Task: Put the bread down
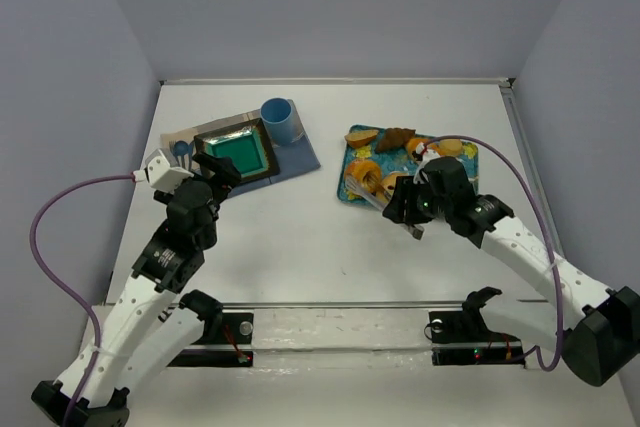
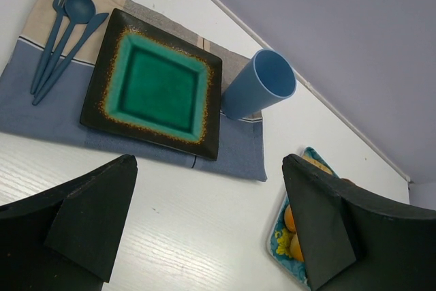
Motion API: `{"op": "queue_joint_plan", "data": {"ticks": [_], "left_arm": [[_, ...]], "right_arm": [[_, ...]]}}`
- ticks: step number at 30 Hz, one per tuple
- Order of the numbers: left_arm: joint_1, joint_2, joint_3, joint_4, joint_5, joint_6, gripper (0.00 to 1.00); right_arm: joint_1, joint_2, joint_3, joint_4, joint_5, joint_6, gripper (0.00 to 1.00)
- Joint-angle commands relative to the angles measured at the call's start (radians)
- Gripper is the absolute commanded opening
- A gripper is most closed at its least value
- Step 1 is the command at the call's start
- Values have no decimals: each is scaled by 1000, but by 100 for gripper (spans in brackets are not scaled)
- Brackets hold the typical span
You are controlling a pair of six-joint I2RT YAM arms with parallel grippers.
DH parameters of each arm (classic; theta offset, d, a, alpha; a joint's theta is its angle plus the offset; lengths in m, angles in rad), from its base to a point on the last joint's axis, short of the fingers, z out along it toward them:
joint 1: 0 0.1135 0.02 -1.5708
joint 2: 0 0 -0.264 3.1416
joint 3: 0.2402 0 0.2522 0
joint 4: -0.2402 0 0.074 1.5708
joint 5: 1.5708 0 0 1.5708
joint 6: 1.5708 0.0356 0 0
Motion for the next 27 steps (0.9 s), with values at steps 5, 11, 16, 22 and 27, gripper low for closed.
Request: {"op": "queue_joint_plan", "data": {"ticks": [5, 11, 16, 22, 27], "left_arm": [[6, -7, -8, 49, -19, 6, 99], [6, -10, -8, 46, -22, 5, 99], [7, -20, -8, 42, -24, 5, 99], [7, -36, -14, 43, -26, 2, 99], [6, -46, -16, 42, -27, 0, 99]], "right_arm": [[-5, 41, 79, 81, 35, 42, 57], [-5, 89, 90, 118, 21, 97, 56], [-5, 129, 111, 115, 24, 204, 54], [-5, 143, 117, 128, 27, 328, 49], [-5, 187, 134, 128, 33, 361, 47]]}}
